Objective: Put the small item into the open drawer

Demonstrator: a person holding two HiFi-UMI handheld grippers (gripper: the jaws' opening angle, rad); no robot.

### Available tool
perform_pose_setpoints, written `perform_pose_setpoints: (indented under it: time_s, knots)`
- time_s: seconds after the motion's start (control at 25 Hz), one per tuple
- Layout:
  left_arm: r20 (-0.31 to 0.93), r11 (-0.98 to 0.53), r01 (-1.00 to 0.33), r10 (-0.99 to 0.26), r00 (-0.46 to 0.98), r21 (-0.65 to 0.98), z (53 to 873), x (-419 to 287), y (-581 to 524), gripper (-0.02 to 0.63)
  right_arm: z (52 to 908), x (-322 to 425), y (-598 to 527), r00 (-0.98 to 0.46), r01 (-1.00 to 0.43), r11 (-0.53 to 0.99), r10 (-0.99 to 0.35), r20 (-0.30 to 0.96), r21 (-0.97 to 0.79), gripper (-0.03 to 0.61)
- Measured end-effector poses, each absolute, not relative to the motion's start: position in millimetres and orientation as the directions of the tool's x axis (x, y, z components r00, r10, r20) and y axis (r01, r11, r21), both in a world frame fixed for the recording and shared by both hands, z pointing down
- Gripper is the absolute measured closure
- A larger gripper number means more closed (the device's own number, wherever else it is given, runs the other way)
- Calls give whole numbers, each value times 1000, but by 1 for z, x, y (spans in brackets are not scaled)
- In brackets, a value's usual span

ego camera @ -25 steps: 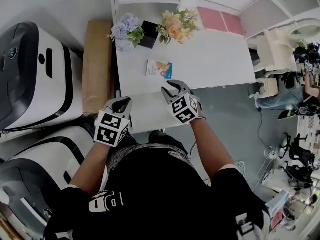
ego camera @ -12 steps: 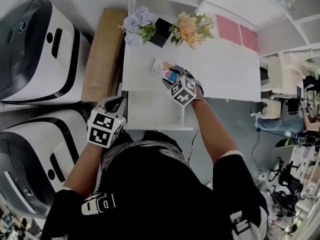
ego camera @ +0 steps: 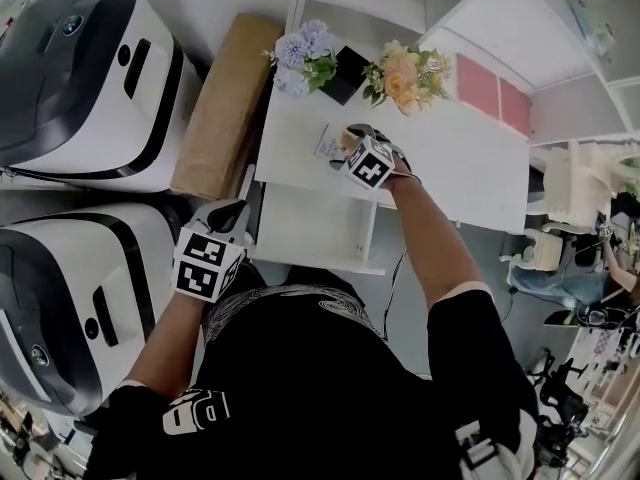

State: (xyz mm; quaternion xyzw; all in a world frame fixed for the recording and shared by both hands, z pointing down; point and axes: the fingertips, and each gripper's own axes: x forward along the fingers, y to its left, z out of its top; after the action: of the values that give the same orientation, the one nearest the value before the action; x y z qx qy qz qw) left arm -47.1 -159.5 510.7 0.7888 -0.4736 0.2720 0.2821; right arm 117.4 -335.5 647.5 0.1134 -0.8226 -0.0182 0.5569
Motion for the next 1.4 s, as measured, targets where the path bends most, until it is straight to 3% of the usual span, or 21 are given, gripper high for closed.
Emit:
perform_pose_setpoints:
  time_s: [0.32,0.76,1.4]
  knots:
    - [697,-317,-929,-622,357,193,511,-61,-147,600,670,123,-334,-329,-117,993,-65,942,28,172]
    - [680,-325,-923,-630,375,208,507,-64,-150,600,671,123,-335,-310,-124,991,-80,947,43,169]
    - [647,-431,-878,-612,454,208,500,-72,-173,600,624,144,-329,-424,-556,831,-291,858,7,172]
